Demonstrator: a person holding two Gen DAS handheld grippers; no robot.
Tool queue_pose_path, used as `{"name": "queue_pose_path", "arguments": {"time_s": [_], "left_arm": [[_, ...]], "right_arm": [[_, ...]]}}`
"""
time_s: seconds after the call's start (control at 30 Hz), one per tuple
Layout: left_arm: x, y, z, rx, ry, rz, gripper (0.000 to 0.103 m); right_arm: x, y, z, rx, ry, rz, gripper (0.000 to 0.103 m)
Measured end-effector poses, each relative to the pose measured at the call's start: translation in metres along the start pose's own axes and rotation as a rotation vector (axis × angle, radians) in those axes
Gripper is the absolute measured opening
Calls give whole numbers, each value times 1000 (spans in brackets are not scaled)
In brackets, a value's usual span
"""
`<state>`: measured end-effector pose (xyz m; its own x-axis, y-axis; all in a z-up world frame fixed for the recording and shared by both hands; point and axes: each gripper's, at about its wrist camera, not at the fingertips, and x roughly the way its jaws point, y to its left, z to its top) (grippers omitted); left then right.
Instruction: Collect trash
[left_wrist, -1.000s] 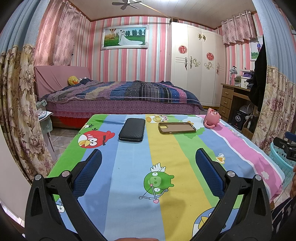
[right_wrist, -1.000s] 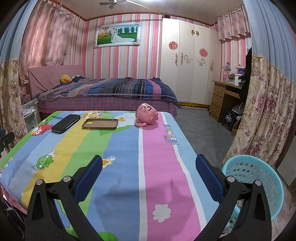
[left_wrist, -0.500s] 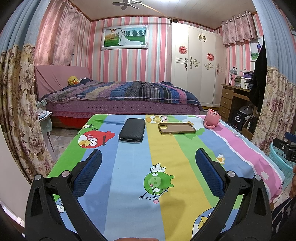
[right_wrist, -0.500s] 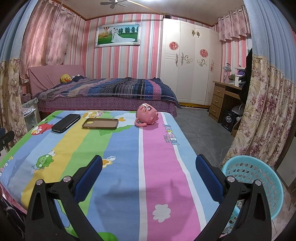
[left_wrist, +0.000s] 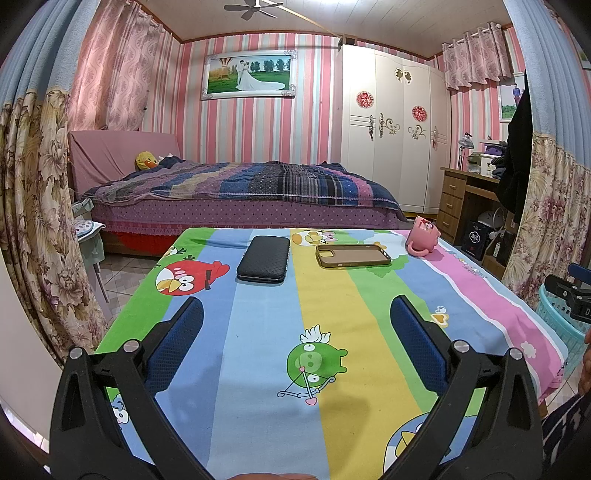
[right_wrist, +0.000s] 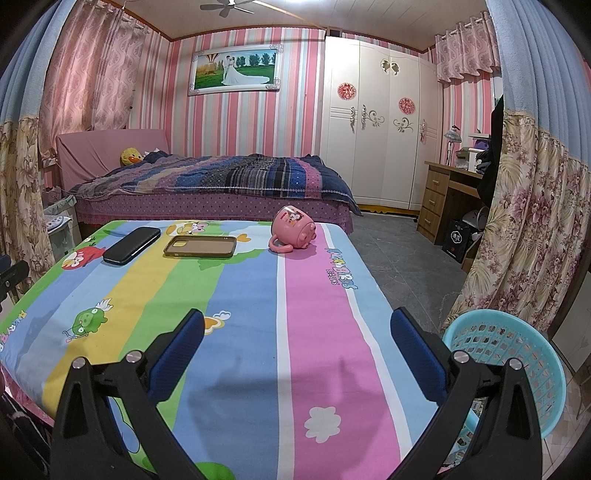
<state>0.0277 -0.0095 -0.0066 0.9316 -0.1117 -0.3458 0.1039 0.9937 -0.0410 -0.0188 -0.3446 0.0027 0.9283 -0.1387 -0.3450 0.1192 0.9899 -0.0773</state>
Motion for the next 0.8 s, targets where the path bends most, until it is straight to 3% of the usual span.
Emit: {"name": "queue_pose_path", "arguments": {"time_s": [0.8], "left_arm": [[0, 0, 1, 2, -1, -1, 98]], "right_arm": [[0, -1, -1, 0, 1, 0, 98]]}}
